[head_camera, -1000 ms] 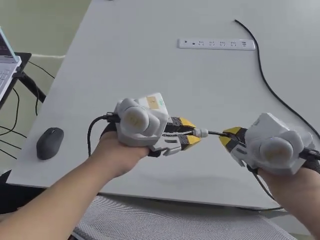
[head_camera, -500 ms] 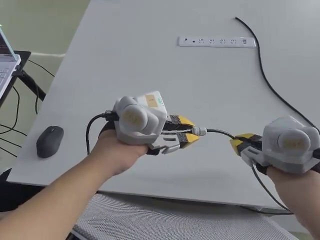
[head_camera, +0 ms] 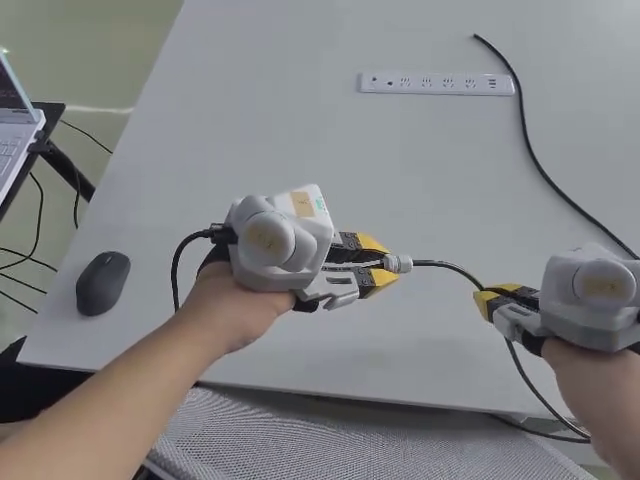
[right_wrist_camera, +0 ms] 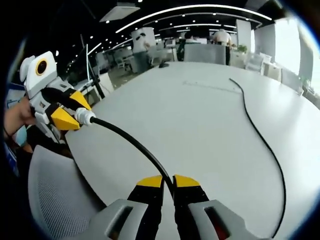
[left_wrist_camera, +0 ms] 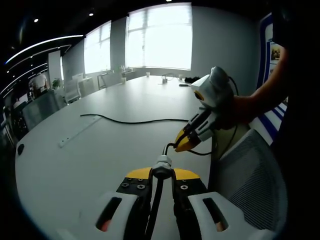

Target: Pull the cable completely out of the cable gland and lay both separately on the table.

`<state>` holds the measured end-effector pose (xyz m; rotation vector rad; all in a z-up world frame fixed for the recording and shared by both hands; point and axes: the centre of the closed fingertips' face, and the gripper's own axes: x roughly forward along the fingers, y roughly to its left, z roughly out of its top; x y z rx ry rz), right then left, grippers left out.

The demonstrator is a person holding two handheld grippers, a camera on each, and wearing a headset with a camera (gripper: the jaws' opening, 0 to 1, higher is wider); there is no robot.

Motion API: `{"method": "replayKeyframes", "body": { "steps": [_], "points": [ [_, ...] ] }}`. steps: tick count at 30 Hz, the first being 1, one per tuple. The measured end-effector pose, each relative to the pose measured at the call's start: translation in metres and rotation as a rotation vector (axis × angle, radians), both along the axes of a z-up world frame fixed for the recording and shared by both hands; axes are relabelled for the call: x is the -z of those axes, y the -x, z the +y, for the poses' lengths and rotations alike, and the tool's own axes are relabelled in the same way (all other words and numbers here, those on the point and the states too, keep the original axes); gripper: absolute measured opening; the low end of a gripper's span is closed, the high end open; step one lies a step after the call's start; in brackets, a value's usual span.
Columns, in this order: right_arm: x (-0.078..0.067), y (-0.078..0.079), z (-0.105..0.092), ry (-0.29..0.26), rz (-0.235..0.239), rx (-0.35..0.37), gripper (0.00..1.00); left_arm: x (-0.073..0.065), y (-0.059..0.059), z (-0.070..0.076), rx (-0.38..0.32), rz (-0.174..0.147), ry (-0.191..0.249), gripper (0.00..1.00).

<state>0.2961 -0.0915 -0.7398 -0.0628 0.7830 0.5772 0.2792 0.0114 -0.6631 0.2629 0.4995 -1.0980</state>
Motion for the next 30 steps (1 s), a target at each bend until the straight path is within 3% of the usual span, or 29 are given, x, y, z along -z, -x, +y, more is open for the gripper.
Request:
{"method": "replayKeyframes", "body": {
  "steps": [18, 21, 25, 26, 28, 30],
  "points": [
    [-0.007, 0.002, -0.001, 0.042, -0.049, -0.085, 0.03, -0.004, -0.002, -0.001, -0.008, 0.006, 0.019, 0.15],
    [-0.012, 0.004, 0.0, 0.045, -0.058, -0.098, 0.07, -0.004, -0.001, -0.001, -0.008, 0.005, 0.02, 0.15],
    [-0.025, 0.005, 0.008, 0.075, -0.124, -0.182, 0.17, -0.002, 0.0, -0.001, -0.006, 0.007, 0.014, 0.15],
    [-0.029, 0.005, 0.011, 0.109, -0.154, -0.226, 0.2, -0.002, 0.0, -0.001, -0.004, 0.008, 0.013, 0.15],
    [-0.04, 0.005, 0.02, 0.143, -0.214, -0.285, 0.2, -0.001, 0.001, -0.001, -0.002, 0.009, 0.012, 0.15],
    [-0.049, 0.006, 0.03, 0.154, -0.244, -0.329, 0.21, 0.0, 0.001, -0.001, -0.003, 0.01, 0.012, 0.15]
  ]
}}
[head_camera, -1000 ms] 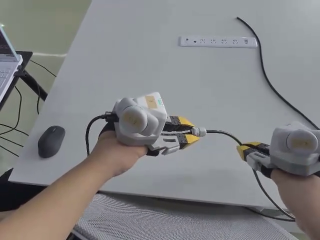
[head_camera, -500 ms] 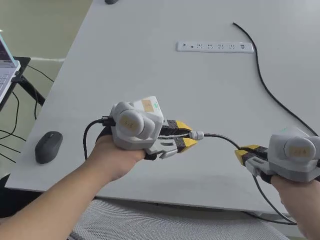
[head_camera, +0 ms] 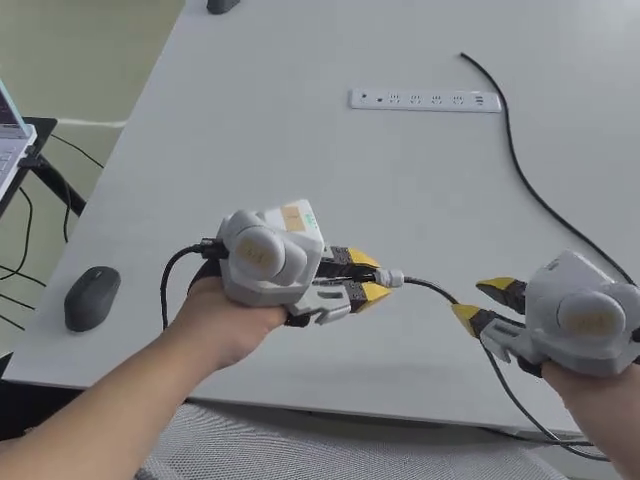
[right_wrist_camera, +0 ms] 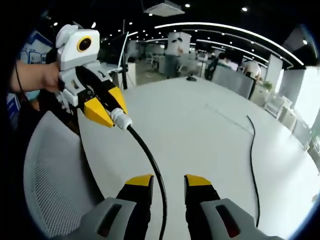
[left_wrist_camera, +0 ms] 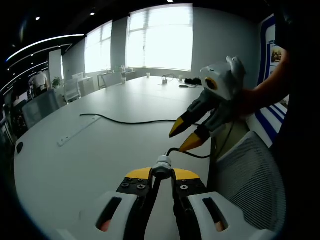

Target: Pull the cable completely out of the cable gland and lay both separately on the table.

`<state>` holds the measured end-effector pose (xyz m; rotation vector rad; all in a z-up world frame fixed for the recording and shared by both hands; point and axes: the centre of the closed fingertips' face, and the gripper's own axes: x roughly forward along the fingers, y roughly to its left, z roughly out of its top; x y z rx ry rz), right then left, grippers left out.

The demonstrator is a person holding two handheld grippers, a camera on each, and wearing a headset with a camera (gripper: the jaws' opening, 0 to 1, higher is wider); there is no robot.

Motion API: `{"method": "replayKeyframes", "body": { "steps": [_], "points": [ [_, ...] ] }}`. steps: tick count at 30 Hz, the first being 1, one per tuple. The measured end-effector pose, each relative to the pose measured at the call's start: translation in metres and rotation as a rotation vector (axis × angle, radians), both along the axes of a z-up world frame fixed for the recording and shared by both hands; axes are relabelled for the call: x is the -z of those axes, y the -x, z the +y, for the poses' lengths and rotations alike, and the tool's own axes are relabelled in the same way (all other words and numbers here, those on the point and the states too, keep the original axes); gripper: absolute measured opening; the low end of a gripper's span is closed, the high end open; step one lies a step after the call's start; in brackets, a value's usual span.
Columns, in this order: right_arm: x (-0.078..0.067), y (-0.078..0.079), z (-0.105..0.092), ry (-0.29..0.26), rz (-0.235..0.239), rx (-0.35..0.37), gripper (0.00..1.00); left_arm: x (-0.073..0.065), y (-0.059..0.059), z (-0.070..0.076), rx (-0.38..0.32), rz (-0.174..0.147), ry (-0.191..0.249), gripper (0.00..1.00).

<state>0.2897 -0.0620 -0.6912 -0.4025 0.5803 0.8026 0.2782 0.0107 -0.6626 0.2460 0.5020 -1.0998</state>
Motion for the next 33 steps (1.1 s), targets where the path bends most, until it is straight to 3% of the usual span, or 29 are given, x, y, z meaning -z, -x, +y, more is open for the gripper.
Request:
{"method": "replayKeyframes", "body": {
  "steps": [5, 16, 26, 33],
  "points": [
    [-0.019, 0.0, 0.028, 0.057, -0.097, -0.124, 0.21, 0.0, -0.002, 0.0, -0.002, 0.001, -0.001, 0.15],
    [-0.015, 0.006, 0.055, 0.145, -0.157, -0.267, 0.1, 0.0, -0.001, 0.001, 0.003, -0.001, -0.003, 0.15],
    [-0.017, 0.008, 0.063, 0.164, -0.181, -0.306, 0.03, -0.003, 0.0, 0.001, 0.014, -0.009, -0.001, 0.15],
    [-0.016, 0.008, 0.065, 0.154, -0.172, -0.29, 0.01, -0.003, 0.002, 0.003, 0.014, -0.009, -0.002, 0.15]
  ]
}}
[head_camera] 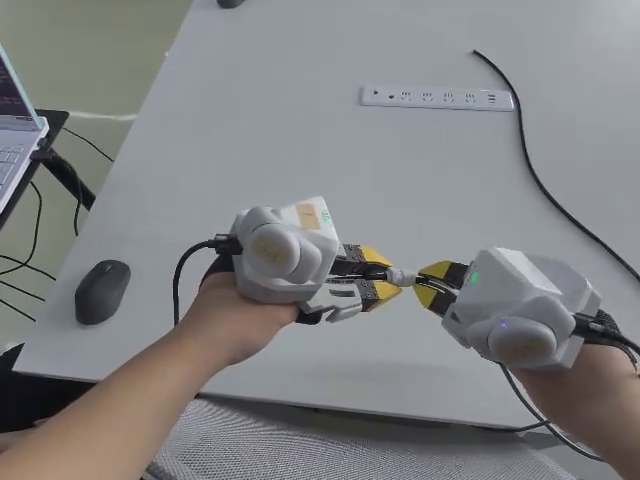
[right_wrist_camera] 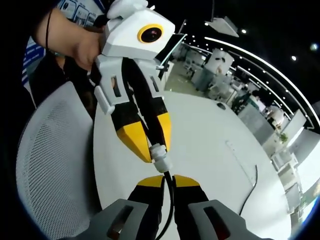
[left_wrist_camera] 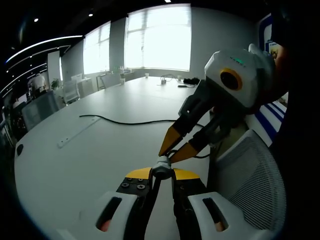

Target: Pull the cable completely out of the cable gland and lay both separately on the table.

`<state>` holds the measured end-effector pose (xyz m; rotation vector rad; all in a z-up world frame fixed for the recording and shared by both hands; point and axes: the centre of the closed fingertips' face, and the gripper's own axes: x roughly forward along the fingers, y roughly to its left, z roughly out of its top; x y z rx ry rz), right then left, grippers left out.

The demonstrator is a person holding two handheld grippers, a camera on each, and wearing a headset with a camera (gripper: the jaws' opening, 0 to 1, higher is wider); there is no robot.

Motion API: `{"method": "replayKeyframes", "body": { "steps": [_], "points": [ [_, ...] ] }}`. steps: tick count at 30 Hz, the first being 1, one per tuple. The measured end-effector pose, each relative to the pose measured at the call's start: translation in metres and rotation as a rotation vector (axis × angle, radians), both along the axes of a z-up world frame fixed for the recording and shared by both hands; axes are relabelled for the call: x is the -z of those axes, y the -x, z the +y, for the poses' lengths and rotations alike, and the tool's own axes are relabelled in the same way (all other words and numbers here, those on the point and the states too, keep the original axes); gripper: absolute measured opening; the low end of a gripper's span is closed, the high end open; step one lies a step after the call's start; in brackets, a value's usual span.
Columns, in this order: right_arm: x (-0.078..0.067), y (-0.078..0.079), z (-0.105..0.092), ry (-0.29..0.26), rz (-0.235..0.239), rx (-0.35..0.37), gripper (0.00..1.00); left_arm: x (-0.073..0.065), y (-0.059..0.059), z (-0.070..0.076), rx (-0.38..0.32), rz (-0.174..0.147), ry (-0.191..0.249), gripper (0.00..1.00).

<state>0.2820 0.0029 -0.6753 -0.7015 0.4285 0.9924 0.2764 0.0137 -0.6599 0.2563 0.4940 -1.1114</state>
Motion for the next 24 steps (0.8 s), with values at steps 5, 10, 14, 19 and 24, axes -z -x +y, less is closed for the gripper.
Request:
{"method": "replayKeyframes", "body": {
  "steps": [5, 10, 14, 19, 24],
  "points": [
    [0.001, -0.003, -0.004, -0.02, 0.017, 0.042, 0.01, -0.002, 0.0, 0.002, -0.004, -0.001, 0.007, 0.15],
    [0.005, -0.008, -0.012, -0.049, 0.054, 0.092, 0.01, -0.005, 0.0, 0.004, -0.015, -0.002, 0.016, 0.15],
    [0.011, -0.012, -0.021, -0.071, 0.089, 0.146, 0.01, -0.005, -0.001, 0.005, -0.017, -0.005, 0.017, 0.15],
    [0.017, -0.014, -0.031, -0.103, 0.133, 0.198, 0.01, -0.005, -0.003, 0.005, -0.02, -0.003, 0.024, 0.15],
    [0.026, -0.018, -0.043, -0.137, 0.19, 0.263, 0.01, -0.005, -0.003, 0.004, -0.022, -0.001, 0.026, 0.15]
  ]
}}
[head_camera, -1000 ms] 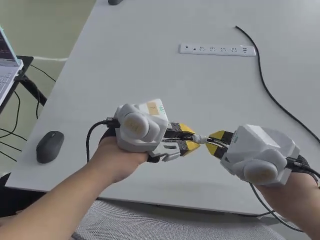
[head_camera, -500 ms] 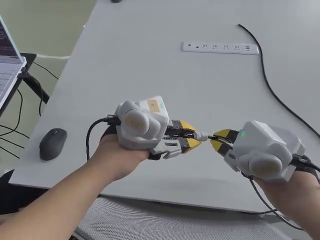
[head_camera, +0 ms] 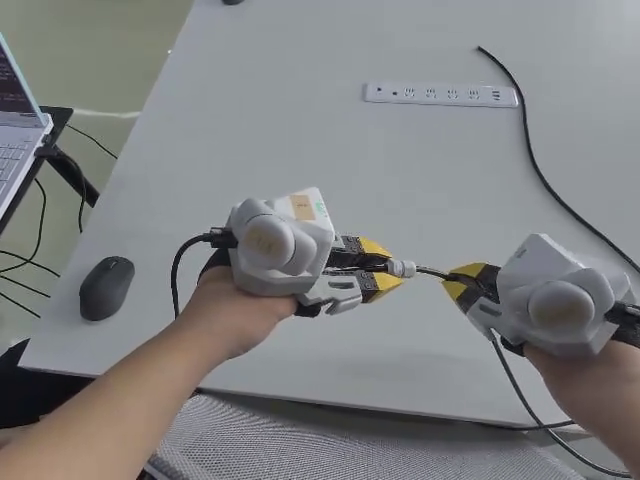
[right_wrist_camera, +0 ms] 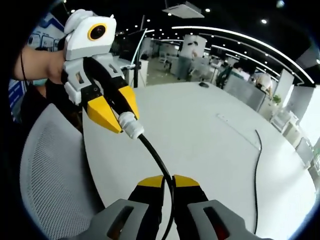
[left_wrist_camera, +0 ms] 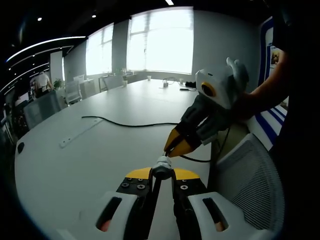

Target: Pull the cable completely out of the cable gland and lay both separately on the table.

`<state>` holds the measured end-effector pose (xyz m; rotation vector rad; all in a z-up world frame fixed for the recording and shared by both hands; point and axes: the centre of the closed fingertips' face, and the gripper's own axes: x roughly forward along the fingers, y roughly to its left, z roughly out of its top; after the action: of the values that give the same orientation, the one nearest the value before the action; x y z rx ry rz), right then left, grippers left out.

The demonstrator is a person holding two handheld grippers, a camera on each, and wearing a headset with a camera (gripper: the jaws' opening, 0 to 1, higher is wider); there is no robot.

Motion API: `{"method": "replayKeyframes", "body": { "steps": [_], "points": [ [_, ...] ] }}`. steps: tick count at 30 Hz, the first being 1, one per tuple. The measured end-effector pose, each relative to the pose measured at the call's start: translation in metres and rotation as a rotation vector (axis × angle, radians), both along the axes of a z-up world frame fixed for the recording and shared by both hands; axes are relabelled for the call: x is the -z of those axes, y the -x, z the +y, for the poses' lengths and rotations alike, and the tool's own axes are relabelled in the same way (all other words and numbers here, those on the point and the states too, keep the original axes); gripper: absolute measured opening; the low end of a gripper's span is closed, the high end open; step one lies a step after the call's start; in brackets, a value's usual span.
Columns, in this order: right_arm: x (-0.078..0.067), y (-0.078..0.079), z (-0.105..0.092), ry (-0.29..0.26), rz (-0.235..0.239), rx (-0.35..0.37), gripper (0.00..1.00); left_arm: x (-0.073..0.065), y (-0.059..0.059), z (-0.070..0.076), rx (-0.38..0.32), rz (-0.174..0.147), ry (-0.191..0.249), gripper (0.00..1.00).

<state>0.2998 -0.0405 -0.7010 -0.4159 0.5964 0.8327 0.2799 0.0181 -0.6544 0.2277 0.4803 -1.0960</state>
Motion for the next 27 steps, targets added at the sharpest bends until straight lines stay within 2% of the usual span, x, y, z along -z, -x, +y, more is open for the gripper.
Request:
{"method": "replayKeyframes", "body": {
  "steps": [3, 7, 16, 20, 27],
  "points": [
    [0.005, -0.002, -0.007, -0.017, 0.03, 0.036, 0.01, 0.0, -0.001, 0.0, -0.004, 0.0, 0.001, 0.15],
    [0.013, -0.001, -0.013, -0.06, 0.093, 0.093, 0.01, 0.001, -0.002, 0.001, -0.008, 0.003, 0.002, 0.15],
    [0.028, 0.002, -0.02, -0.128, 0.212, 0.195, 0.01, 0.003, -0.003, 0.0, -0.011, 0.005, -0.001, 0.15],
    [0.03, 0.001, -0.021, -0.146, 0.231, 0.21, 0.01, 0.003, -0.003, 0.0, -0.013, 0.005, -0.001, 0.15],
    [0.028, 0.002, -0.02, -0.149, 0.229, 0.208, 0.01, 0.002, -0.003, 0.0, -0.017, 0.004, 0.0, 0.15]
  ]
}}
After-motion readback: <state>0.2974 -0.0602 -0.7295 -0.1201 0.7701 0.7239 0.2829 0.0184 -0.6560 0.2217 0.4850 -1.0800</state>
